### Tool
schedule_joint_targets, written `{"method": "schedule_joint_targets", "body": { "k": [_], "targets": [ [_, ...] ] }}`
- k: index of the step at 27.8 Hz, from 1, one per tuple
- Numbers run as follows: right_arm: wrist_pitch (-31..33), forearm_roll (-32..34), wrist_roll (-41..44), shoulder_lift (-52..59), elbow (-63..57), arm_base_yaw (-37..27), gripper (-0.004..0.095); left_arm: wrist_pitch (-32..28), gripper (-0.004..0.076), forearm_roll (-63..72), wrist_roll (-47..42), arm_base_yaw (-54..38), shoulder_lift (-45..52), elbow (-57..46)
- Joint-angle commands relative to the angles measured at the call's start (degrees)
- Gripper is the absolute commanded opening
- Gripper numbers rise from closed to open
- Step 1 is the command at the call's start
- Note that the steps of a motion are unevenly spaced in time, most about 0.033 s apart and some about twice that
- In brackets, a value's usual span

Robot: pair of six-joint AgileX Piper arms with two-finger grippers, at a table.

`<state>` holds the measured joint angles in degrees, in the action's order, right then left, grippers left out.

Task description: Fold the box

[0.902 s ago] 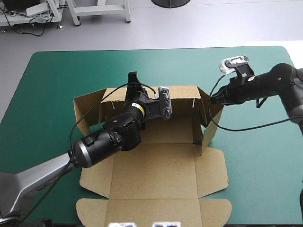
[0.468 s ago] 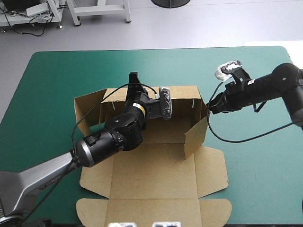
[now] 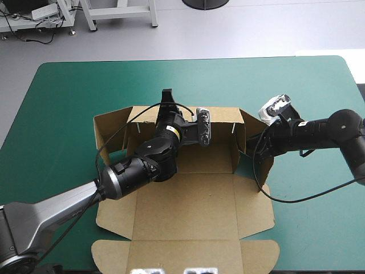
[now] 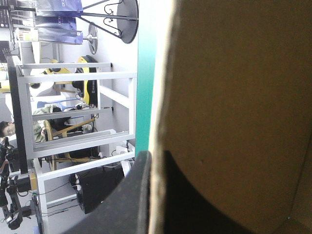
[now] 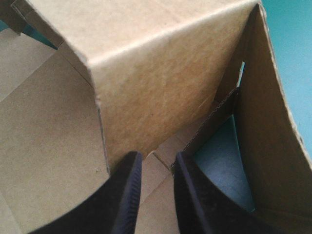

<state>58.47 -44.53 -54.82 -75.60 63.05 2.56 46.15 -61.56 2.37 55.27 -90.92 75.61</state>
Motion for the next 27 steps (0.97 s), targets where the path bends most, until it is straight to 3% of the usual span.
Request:
{"method": "schedule_joint_targets", "body": {
  "k": [1, 6, 10, 17, 27],
  "targets": [
    [-2.86, -3.88, -2.13, 1.93, 0.84, 0.14, 0.0288, -0.4, -0.0006, -2.97, -1.34, 0.37, 2.39, 1.62],
    [-0.2, -6.13, -1.32, 2.7, 6.95, 0.14, 0.0288, -0.54, -0.0006, -2.7, -1.34, 0.37, 2.39, 1.62],
    [-1.45, 0.5, 6.47, 2.59, 13.87, 0.14, 0.0279, -0.54, -0.0006, -2.57, -1.34, 0.37, 2.39, 1.62],
    [-9.35, 10.6, 16.03, -0.96, 16.76, 0.14, 0.0273, -0.28, -0.0006, -2.01, -1.34, 0.37, 2.39, 1.62],
    [-8.47, 12.01, 20.97, -12.48, 22.67, 0.14, 0.027, -0.57, -0.0006, -1.78, -1.7, 0.37, 2.39, 1.62]
  ]
}}
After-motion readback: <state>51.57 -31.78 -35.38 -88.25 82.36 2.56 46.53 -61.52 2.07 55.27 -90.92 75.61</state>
